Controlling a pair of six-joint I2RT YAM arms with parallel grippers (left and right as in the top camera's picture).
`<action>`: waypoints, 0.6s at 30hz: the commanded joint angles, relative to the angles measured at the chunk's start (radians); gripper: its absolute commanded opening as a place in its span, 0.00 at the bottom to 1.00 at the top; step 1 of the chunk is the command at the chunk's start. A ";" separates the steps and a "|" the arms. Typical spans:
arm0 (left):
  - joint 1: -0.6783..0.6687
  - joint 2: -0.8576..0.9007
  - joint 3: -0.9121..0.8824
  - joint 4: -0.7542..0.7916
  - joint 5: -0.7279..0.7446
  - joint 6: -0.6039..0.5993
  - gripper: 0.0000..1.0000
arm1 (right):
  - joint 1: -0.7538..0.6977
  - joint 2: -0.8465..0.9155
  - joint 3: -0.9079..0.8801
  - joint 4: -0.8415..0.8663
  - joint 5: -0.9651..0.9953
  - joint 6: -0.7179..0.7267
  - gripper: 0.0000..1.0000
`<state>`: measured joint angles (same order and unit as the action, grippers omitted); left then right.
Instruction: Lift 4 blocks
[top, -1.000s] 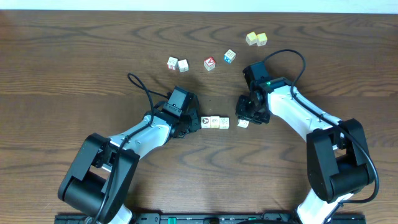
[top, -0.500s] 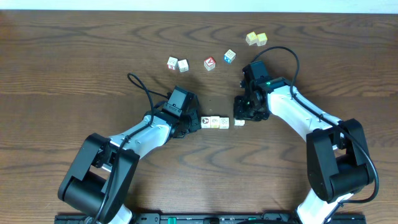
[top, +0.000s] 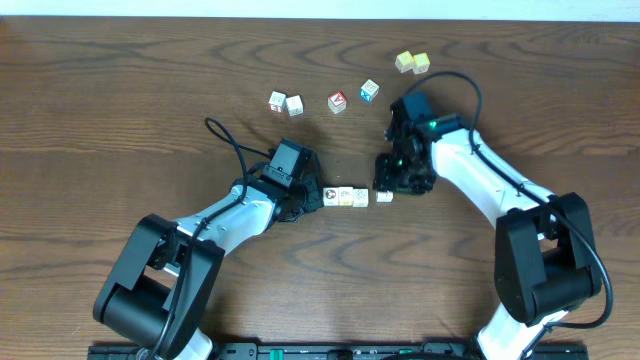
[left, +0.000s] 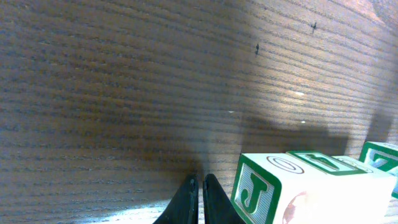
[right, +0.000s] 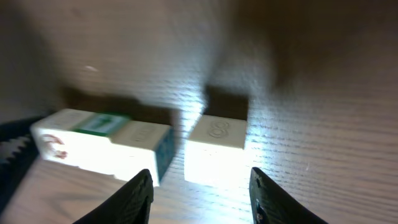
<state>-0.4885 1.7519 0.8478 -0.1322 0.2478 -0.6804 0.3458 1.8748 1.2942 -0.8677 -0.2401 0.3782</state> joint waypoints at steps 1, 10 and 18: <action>-0.001 -0.001 0.001 -0.020 -0.033 0.002 0.07 | -0.027 0.001 0.079 -0.015 -0.011 -0.013 0.48; -0.001 -0.001 0.001 -0.020 -0.033 0.002 0.07 | -0.064 0.026 0.040 0.009 0.111 -0.013 0.13; -0.001 -0.001 0.001 -0.020 -0.033 0.002 0.07 | -0.063 0.073 -0.015 0.100 0.112 0.003 0.01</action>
<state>-0.4881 1.7512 0.8478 -0.1333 0.2478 -0.6804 0.2844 1.9213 1.3014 -0.7830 -0.1429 0.3748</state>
